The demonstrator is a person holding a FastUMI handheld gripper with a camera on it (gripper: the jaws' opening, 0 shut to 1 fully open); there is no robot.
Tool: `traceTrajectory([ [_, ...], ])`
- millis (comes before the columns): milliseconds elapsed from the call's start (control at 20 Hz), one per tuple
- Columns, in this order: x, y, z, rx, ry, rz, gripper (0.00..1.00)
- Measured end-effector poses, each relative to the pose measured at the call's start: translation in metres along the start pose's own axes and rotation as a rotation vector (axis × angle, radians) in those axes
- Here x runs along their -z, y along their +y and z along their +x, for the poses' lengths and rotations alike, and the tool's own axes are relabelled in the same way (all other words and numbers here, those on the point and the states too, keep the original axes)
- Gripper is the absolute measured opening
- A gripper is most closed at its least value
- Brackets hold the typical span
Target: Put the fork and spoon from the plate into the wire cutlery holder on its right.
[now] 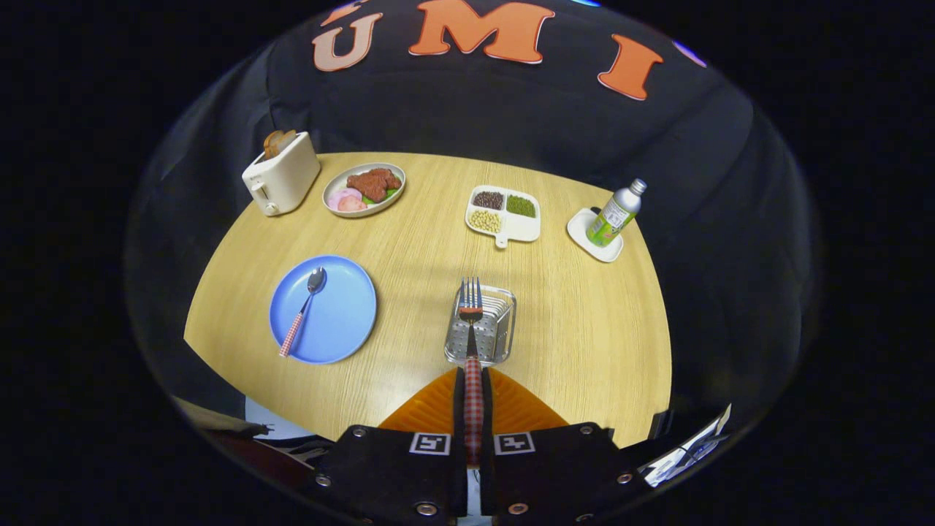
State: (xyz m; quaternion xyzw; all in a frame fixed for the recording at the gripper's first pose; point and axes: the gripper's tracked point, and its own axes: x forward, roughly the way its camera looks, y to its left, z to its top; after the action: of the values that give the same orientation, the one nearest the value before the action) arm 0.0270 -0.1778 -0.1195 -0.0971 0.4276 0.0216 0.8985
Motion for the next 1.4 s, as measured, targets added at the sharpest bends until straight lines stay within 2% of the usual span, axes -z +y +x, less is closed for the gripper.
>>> traceTrajectory([
  [350,0.0,-0.007,0.029,-0.063,0.211,-0.049,0.07],
  [650,-0.003,-0.012,0.059,-0.069,0.322,-0.111,0.07],
  [950,-0.008,-0.007,0.084,-0.081,0.377,-0.135,0.08],
  [1400,-0.001,-0.012,0.083,-0.099,0.403,-0.161,0.08],
])
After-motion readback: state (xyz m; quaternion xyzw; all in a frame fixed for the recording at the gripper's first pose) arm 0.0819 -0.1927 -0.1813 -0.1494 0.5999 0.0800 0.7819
